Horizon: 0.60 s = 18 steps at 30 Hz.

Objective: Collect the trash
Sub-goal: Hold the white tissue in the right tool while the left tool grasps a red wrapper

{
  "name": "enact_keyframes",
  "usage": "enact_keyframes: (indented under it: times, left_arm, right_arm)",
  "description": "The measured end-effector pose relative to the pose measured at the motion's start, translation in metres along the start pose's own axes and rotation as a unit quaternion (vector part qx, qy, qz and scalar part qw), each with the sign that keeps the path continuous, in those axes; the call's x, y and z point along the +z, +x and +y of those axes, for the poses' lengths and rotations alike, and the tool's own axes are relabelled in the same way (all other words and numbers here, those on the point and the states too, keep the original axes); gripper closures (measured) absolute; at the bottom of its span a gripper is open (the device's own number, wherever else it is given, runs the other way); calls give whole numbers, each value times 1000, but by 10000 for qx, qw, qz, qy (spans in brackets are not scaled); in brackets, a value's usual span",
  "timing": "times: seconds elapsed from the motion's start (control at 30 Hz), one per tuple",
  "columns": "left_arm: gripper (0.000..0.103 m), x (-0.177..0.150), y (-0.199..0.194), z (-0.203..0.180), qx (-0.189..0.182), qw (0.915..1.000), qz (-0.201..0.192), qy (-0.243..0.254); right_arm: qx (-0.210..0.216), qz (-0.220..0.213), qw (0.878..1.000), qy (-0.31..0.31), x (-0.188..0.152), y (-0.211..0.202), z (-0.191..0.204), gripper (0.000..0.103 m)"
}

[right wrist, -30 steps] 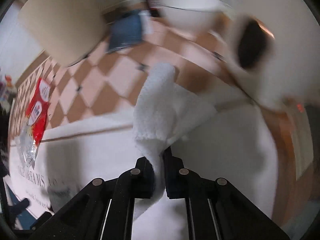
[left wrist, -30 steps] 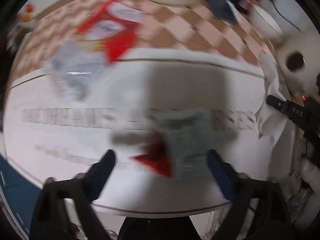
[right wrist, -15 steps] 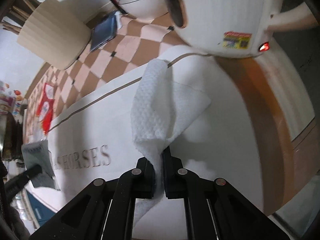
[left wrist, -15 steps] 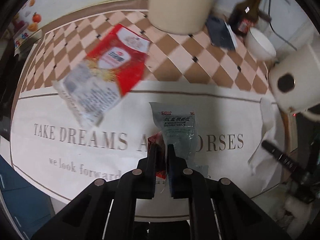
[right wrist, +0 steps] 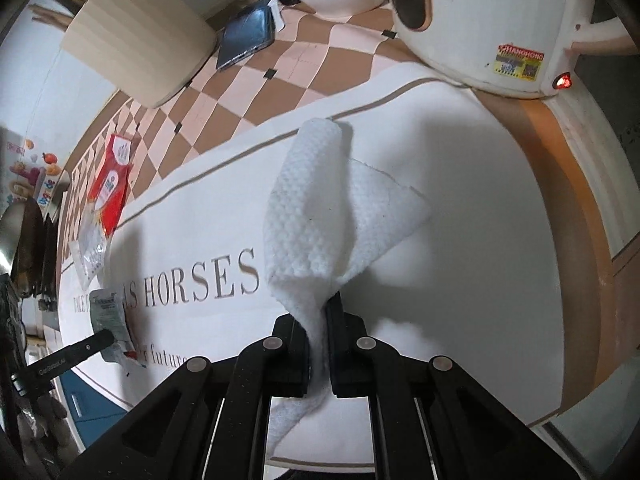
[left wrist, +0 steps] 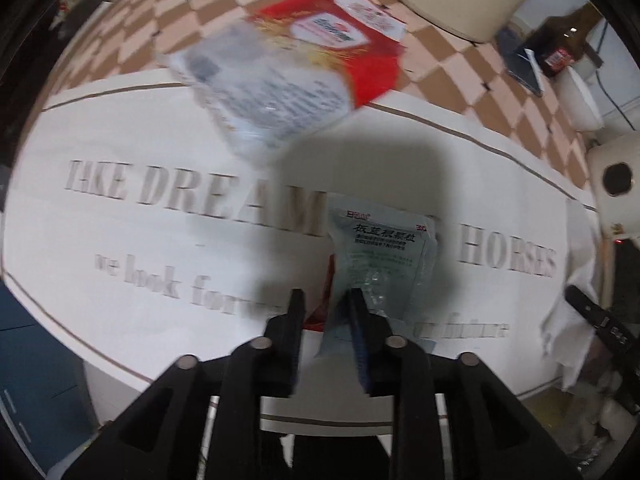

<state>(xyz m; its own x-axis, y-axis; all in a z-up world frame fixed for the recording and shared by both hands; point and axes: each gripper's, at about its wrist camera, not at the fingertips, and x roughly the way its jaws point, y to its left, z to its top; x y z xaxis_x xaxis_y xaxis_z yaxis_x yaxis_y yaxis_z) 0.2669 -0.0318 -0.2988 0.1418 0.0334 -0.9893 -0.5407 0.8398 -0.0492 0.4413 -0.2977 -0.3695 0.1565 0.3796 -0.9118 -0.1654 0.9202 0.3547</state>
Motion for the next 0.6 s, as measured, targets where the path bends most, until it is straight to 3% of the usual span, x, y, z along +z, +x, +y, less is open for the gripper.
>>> enact_keyframes:
  times: [0.07,0.17,0.27,0.4,0.43,0.47,0.6]
  left_arm:
    - [72,-2,-4,12,-5,9998,-60,-180]
    - [75,-4,-13,26,-317,9989,-137,-315]
    - [74,-2,-20,18,-500,9984,-242,-92]
    - [76,2,-8,3,-428,9989,-146,112]
    - [80,2,-9,-2,-270,9992,-242,185]
    - [99,4,-9,-6,-199,9989,-326,269]
    - [103,5,-31,-12,-168,9953,-749,585]
  right_arm:
    - [-9,10,10000,-47,-4,-3,1,96]
    - [-15,-14,9999,-107,-7,-6,7,96]
    - [-3,-42,9999,-134,-7,-9,13,96]
    - [-33,26,9998,-210,-7,-3,21,96]
    - [-47,44,9997,-236,-7,-1,23,96]
    - [-62,58,9996,-264,-7,1,25,96]
    - [-85,30,9995,-305,-6,2,29,96]
